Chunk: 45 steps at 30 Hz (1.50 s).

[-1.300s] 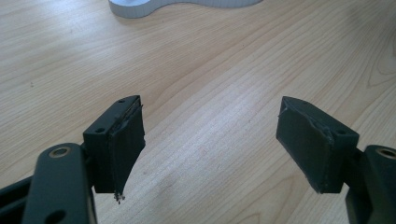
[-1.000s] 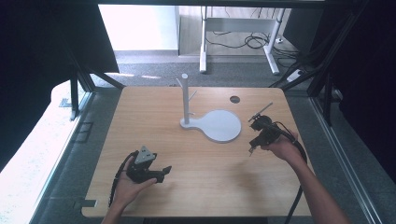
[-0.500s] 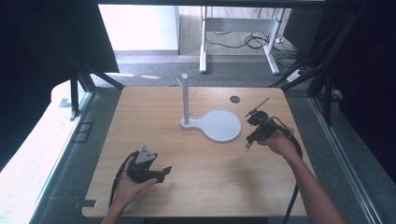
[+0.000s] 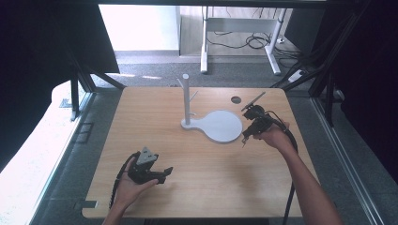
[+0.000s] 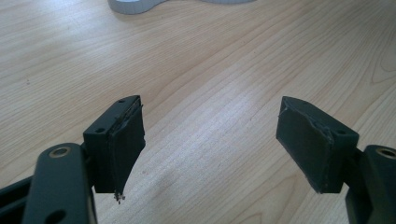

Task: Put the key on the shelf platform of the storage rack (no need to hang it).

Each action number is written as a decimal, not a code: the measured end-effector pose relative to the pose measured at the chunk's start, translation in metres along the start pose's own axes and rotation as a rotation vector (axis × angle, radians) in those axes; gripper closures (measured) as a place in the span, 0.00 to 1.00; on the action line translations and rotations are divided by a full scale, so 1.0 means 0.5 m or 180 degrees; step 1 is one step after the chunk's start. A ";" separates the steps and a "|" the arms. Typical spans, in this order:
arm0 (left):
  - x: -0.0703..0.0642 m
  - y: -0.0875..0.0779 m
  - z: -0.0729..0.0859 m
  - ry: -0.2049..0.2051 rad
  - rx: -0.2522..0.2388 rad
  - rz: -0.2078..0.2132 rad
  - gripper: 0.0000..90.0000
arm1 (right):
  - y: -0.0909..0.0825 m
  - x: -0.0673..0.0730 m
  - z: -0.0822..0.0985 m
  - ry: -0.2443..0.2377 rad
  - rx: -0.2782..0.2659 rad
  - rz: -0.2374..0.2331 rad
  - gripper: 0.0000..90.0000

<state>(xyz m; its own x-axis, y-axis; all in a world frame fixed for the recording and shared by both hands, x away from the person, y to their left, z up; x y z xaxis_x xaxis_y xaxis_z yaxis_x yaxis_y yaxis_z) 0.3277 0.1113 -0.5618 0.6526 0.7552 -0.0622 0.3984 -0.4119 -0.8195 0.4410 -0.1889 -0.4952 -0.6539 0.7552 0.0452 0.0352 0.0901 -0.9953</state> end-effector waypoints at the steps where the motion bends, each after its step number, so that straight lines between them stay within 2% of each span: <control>1: 0.000 0.000 0.000 0.0002 0.0004 0.0000 0.26 | 0.000 0.000 0.000 0.0000 0.0000 0.0000 1.00; 15: 0.000 0.002 0.001 0.0020 0.0017 0.0001 0.26 | -0.004 -0.005 -0.050 0.0012 0.0008 -0.0006 1.00; 18: 0.001 0.002 0.001 0.0019 0.0018 0.0001 0.26 | -0.003 -0.003 -0.061 0.0022 -0.0006 -0.0044 1.00; 35: 0.000 0.002 0.002 0.0021 0.0027 -0.0002 0.26 | 0.008 -0.017 -0.104 0.0091 0.0003 -0.0105 1.00; 45: -0.002 0.006 0.003 0.0016 0.0040 0.0016 0.26 | 0.019 -0.020 -0.134 0.0077 0.0023 -0.0144 1.00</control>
<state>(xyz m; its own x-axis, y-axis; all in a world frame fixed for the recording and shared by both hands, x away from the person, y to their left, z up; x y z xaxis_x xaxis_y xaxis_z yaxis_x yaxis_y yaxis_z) 0.3272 0.1099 -0.5648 0.6579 0.7504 -0.0635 0.3870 -0.4092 -0.8263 0.4986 -0.1519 -0.4994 -0.6362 0.7660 0.0923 0.0005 0.1200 -0.9928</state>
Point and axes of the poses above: each handheld gripper's, and its own axes: y roughly forward along the jaws, z roughly out of its underside, x roughly to its left, the point moved 10 cm from there along y, roughly forward along the jaws, and after that the axes turned 15 degrees about x, right-handed, at the moved point
